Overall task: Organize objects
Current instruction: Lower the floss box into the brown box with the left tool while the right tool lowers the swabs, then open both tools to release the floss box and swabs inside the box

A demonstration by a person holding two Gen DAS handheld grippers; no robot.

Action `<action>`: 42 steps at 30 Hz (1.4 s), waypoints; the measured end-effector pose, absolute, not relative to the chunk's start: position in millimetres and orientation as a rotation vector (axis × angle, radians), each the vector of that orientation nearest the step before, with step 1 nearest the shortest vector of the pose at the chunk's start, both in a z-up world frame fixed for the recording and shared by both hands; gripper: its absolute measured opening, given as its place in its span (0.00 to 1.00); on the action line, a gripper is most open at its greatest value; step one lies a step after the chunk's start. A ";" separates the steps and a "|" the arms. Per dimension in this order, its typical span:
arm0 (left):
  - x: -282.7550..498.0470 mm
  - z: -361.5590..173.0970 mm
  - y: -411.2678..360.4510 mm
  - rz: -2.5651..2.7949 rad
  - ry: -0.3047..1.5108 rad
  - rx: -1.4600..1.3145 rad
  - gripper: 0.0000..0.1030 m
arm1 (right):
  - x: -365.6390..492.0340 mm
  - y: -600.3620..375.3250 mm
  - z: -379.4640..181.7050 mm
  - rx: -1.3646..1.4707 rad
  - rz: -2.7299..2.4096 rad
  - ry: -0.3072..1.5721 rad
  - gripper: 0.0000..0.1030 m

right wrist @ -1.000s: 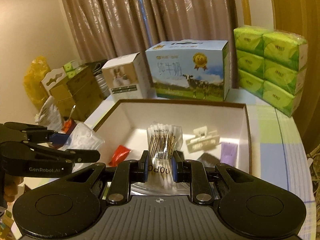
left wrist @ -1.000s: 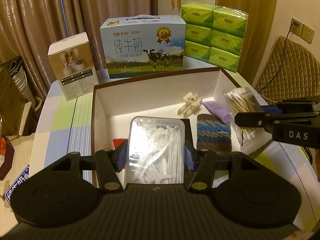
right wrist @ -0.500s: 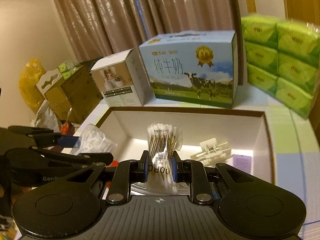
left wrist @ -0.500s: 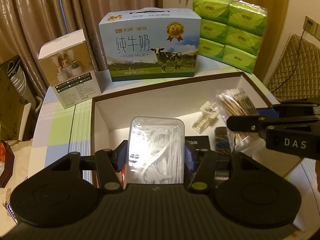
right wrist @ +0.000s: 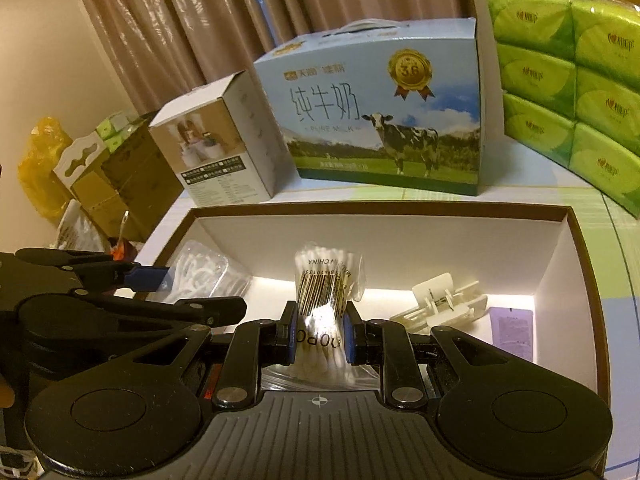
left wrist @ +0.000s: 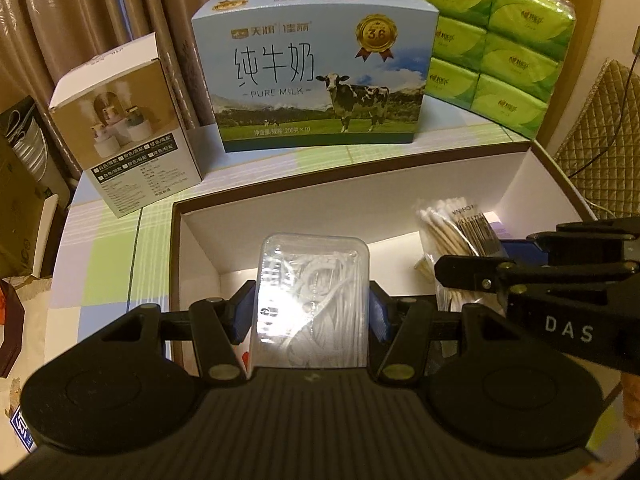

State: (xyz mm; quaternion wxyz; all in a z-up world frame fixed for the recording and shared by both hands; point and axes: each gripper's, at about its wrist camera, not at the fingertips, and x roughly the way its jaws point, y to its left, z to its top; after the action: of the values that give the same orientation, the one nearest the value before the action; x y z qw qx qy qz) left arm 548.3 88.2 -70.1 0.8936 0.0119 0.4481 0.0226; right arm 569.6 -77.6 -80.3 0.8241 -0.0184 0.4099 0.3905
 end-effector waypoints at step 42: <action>546.3 -76.1 103.6 0.075 0.940 0.023 0.76 | 581.6 -81.3 -70.1 0.053 0.774 0.785 0.72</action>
State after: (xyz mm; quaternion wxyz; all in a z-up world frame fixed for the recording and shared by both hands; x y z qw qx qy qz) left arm 546.3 103.6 -76.1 0.8909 0.0112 0.4527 0.0362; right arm 581.6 -81.3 -70.1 0.8517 0.0252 0.3729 0.3674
